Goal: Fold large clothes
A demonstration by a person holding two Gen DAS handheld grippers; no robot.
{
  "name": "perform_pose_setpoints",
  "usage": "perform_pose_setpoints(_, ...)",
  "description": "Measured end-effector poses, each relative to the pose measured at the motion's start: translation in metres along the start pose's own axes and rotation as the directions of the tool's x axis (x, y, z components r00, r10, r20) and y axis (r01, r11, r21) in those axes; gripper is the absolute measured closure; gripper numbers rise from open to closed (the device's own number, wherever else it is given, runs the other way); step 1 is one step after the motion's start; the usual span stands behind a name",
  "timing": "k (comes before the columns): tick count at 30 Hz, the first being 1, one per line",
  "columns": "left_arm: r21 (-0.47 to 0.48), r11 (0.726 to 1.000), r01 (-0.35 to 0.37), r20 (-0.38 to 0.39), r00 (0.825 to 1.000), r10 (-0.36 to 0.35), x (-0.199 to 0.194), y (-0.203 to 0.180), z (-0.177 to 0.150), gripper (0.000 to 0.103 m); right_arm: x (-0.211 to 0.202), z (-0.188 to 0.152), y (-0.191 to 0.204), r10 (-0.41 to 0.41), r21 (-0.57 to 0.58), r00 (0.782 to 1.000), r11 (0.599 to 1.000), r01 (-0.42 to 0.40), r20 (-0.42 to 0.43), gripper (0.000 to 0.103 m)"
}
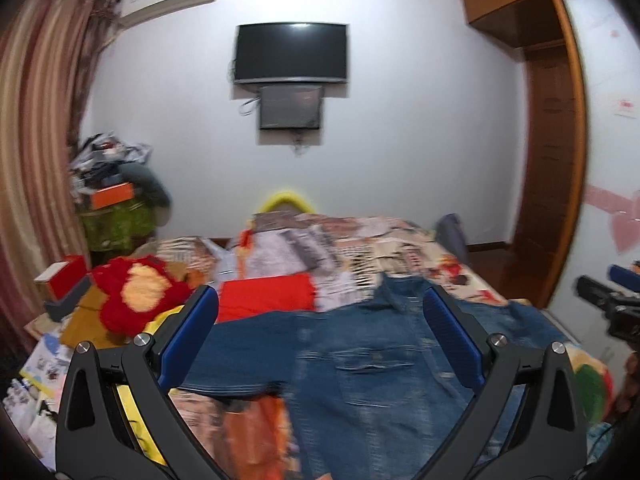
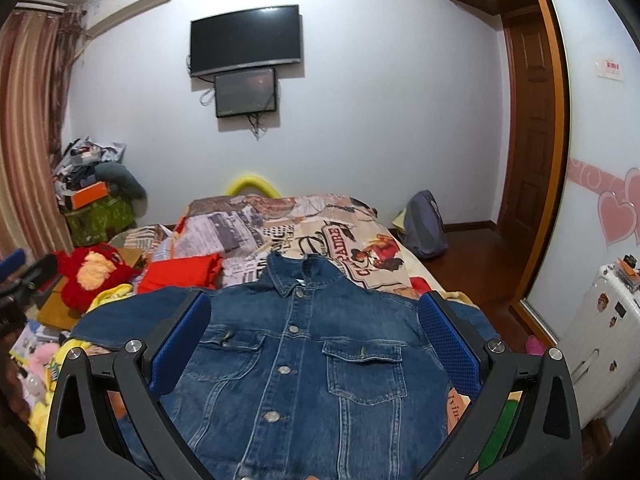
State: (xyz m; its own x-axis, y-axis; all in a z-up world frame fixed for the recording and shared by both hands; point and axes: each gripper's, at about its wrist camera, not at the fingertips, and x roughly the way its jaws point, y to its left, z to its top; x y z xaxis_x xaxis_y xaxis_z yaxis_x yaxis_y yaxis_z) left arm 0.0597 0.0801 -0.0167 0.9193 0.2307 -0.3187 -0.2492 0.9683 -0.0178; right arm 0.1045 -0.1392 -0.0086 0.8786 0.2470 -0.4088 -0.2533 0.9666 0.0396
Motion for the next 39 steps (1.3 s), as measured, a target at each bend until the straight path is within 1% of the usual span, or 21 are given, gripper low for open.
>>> perform_pose_setpoints(3, -0.047, 0.997, -0.061, -0.036, 0.998, 0.06, 0.024, 0.035, -0.003, 0.0, 0.017, 0.0, -0.005, -0.032, 0.008, 0.999, 0.999, 0.033, -0.015, 0.0)
perform_pose_setpoints(5, -0.083, 0.99, -0.113, -0.063, 0.992, 0.108, 0.04, 0.062, -0.006, 0.0, 0.034, 0.001, -0.009, -0.055, 0.02, 0.998, 0.998, 0.056, -0.039, 0.0)
perform_pose_setpoints(7, -0.135, 0.975, -0.176, -0.102, 0.981, 0.163, 0.057, 0.095, -0.013, 0.0, 0.046, 0.0, -0.011, -0.06, 0.028, 0.996, 0.998, 0.062, -0.059, 0.0)
perform_pose_setpoints(11, -0.26, 0.94, -0.22, -0.187, 0.967, 0.175, 0.084, 0.153, -0.033, 0.0, 0.071, -0.003, -0.018, -0.073, 0.039, 0.992, 0.996, 0.077, -0.106, 0.0)
perform_pose_setpoints(13, -0.331, 0.912, -0.241, -0.253, 0.954, 0.16, 0.1, 0.187, -0.047, 0.0, 0.083, -0.005, -0.02, -0.073, 0.048, 0.988, 0.996, 0.081, -0.136, 0.0)
perform_pose_setpoints(14, -0.355, 0.902, -0.245, -0.273, 0.95, 0.15, 0.104, 0.197, -0.053, 0.0, 0.088, -0.006, -0.021, -0.07, 0.054, 0.986, 0.995, 0.079, -0.152, 0.0)
perform_pose_setpoints(16, -0.423, 0.868, -0.261, -0.341, 0.933, 0.114, 0.118, 0.227, -0.072, 0.0, 0.099, -0.01, -0.023, -0.061, 0.071, 0.98, 0.995, 0.075, -0.189, 0.0)
perform_pose_setpoints(18, -0.471, 0.837, -0.279, -0.398, 0.914, 0.081, 0.128, 0.243, -0.088, 0.0, 0.108, -0.013, -0.025, -0.05, 0.09, 0.974, 0.993, 0.071, -0.22, 0.0)
perform_pose_setpoints(20, -0.522, 0.804, -0.285, -0.459, 0.888, 0.017, 0.144, 0.261, -0.11, 0.0, 0.114, -0.015, -0.025, -0.047, 0.099, 0.97, 0.992, 0.072, -0.24, 0.0)
perform_pose_setpoints(22, -0.566, 0.774, -0.283, -0.488, 0.872, -0.038, 0.157, 0.273, -0.127, 0.0, 0.119, -0.018, -0.024, -0.047, 0.101, 0.965, 0.992, 0.076, -0.259, 0.0)
perform_pose_setpoints(23, -0.605, 0.747, -0.275, -0.49, 0.868, -0.077, 0.163, 0.282, -0.137, 0.0, 0.12, -0.019, -0.024, -0.049, 0.097, 0.962, 0.992, 0.077, -0.268, 0.0)
perform_pose_setpoints(25, -0.684, 0.687, -0.247, -0.471, 0.868, -0.157, 0.17, 0.297, -0.152, 0.0, 0.124, -0.019, -0.025, -0.052, 0.089, 0.959, 0.993, 0.08, -0.28, 0.0)
perform_pose_setpoints(26, -0.728, 0.644, -0.235, -0.454, 0.869, -0.195, 0.174, 0.305, -0.16, 0.0, 0.126, -0.019, -0.025, -0.056, 0.086, 0.957, 0.993, 0.083, -0.284, 0.0)
perform_pose_setpoints(28, -0.783, 0.574, -0.24, -0.438, 0.868, -0.235, 0.181, 0.318, -0.175, 0.0, 0.127, -0.02, -0.025, -0.058, 0.083, 0.954, 0.993, 0.086, -0.293, 0.0)
perform_pose_setpoints(29, -0.791, 0.556, -0.253, -0.442, 0.866, -0.235, 0.186, 0.324, -0.182, 0.0, 0.13, -0.019, -0.024, -0.059, 0.084, 0.953, 0.993, 0.087, -0.296, 0.0)
perform_pose_setpoints(31, -0.793, 0.541, -0.279, -0.454, 0.863, -0.221, 0.193, 0.334, -0.19, 0.001, 0.133, -0.02, -0.023, -0.062, 0.08, 0.951, 0.993, 0.09, -0.303, 0.0)
perform_pose_setpoints(32, -0.796, 0.536, -0.282, -0.451, 0.866, -0.216, 0.197, 0.337, -0.193, 0.001, 0.134, -0.02, -0.022, -0.066, 0.075, 0.95, 0.993, 0.093, -0.306, 0.0)
perform_pose_setpoints(33, -0.795, 0.535, -0.287, -0.453, 0.867, -0.209, 0.2, 0.34, -0.194, 0.001, 0.135, -0.02, -0.022, -0.069, 0.071, 0.949, 0.993, 0.095, -0.308, 0.0)
perform_pose_setpoints(36, -0.77, 0.55, -0.323, -0.48, 0.862, -0.165, 0.216, 0.349, -0.195, 0.001, 0.138, -0.02, -0.018, -0.079, 0.056, 0.946, 0.993, 0.102, -0.315, 0.0)
perform_pose_setpoints(38, -0.742, 0.563, -0.363, -0.512, 0.849, -0.128, 0.231, 0.357, -0.2, 0.002, 0.139, -0.019, -0.016, -0.085, 0.044, 0.945, 0.994, 0.104, -0.314, 0.0)
perform_pose_setpoints(39, -0.734, 0.564, -0.378, -0.525, 0.843, -0.117, 0.236, 0.361, -0.203, 0.004, 0.138, -0.019, -0.014, -0.089, 0.038, 0.946, 0.994, 0.106, -0.312, 0.0)
